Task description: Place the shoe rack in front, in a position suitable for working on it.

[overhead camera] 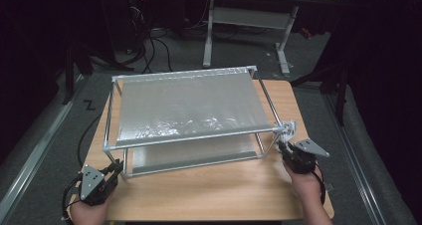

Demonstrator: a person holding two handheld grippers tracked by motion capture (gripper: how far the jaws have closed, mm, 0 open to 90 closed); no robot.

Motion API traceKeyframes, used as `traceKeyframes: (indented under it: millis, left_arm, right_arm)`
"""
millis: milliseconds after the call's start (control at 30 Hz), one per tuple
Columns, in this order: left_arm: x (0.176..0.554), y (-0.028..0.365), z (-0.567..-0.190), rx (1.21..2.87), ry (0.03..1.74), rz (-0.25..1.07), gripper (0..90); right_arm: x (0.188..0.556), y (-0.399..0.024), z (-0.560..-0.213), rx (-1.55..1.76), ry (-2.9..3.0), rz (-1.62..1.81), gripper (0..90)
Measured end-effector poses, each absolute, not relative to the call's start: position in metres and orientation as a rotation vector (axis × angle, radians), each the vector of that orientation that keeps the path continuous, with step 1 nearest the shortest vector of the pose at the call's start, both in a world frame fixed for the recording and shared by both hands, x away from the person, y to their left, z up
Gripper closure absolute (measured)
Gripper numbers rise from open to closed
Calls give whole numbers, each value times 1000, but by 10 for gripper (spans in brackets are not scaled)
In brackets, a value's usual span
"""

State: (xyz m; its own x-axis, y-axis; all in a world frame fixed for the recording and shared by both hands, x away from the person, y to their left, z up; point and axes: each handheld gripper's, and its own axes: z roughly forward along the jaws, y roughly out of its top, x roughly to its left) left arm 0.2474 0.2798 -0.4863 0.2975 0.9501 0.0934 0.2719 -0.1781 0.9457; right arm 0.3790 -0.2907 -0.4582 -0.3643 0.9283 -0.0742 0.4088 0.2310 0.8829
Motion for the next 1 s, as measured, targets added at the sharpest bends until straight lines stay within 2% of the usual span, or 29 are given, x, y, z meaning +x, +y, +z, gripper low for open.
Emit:
traceKeyframes:
  millis: [267, 533, 833, 1000]
  left_arm:
    - [246, 277, -486, 1657, 1142, 956, 793]
    - [248, 273, -484, 1657, 1167, 935, 795]
    - [261, 229, -476, 1766, 1110, 868, 791]
    - [282, 210, -473, 1794, 1102, 858, 789]
  right_arm:
    - [391, -275, -454, 1190, 1899, 1117, 784]
    - [380, -278, -454, 1189, 1903, 1124, 795]
    - [341, -323, -457, 1232, 1814, 1055, 798]
    - [325, -346, -460, 1280, 1752, 1056, 798]
